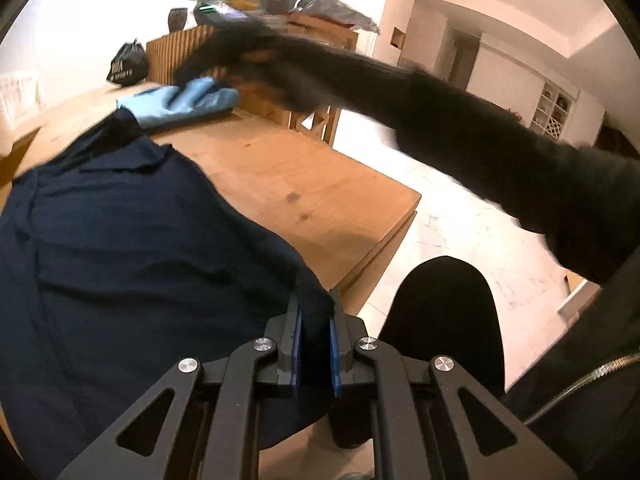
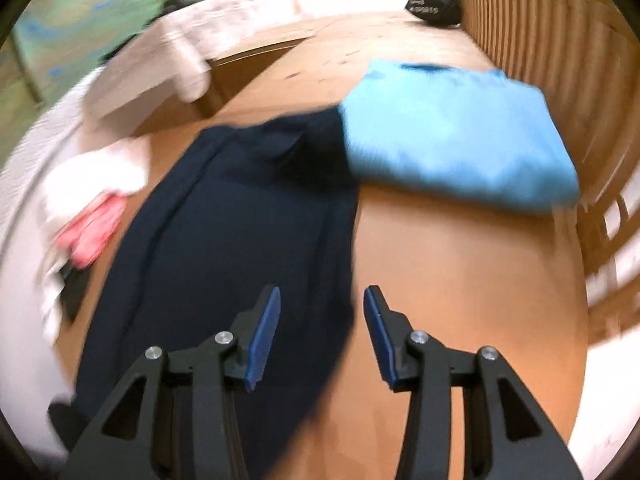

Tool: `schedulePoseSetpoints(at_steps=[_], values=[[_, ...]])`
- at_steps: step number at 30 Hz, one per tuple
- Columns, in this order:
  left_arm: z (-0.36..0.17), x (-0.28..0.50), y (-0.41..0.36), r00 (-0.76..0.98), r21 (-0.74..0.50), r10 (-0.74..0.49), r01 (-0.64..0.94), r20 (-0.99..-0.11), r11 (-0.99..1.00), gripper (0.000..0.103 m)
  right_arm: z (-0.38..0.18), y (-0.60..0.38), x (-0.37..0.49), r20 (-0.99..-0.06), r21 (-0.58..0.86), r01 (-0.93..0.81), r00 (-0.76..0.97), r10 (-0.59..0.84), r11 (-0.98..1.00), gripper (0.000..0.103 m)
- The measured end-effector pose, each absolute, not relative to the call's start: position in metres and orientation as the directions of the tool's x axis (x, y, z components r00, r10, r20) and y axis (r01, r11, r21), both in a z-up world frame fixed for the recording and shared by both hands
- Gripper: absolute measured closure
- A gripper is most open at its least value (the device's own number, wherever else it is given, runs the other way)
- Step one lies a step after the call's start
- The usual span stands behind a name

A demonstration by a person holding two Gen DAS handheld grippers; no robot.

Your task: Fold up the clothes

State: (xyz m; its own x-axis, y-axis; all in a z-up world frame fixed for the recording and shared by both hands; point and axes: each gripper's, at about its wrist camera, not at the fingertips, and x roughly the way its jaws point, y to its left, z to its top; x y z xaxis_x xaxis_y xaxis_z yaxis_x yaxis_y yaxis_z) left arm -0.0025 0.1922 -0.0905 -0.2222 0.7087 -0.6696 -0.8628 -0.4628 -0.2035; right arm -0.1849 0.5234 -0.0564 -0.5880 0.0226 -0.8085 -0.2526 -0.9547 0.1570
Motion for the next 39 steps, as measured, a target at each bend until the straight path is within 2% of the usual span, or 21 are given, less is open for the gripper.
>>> schedulePoseSetpoints(at_steps=[5,13,16,26,32,39], values=[[-0.092,-0.018,0.187,-0.232,-0.226,0.697,-0.837,-0.678,-0.499,0.093,-0.077,0.54,-0.274,-0.85,0.083,-0.274,-0.522,0.076,-0.958,0.06],[-0.101,-0.034,0.176,-0.218,-0.258,0.688,-0.815,-0.692,-0.518,0.093,-0.082,0.552,-0.311,-0.841,0.079,-0.285,-0.534,0.09,-0.955,0.062],[-0.104,-0.038,0.175,-0.204,-0.271,0.693,-0.817,-0.692,-0.51,0.093,-0.079,0.559,-0.314,-0.838,0.156,-0.289,-0.545,0.028,-0.945,0.098],[-0.105,-0.047,0.154,-0.189,-0.345,0.744,-0.795,-0.64,-0.499,0.093,-0.067,0.567,-0.325,-0.844,0.207,-0.352,-0.535,0.015,-0.913,0.099],[-0.102,-0.051,0.114,-0.247,-0.387,0.764,-0.746,-0.595,-0.542,0.093,-0.055,0.542,-0.348,-0.86,0.092,-0.376,-0.497,0.117,-0.922,0.099],[-0.112,-0.045,0.077,-0.29,-0.417,0.763,-0.698,-0.578,-0.582,0.093,-0.039,0.487,-0.387,-0.865,0.007,-0.346,-0.473,0.168,-0.938,0.099]])
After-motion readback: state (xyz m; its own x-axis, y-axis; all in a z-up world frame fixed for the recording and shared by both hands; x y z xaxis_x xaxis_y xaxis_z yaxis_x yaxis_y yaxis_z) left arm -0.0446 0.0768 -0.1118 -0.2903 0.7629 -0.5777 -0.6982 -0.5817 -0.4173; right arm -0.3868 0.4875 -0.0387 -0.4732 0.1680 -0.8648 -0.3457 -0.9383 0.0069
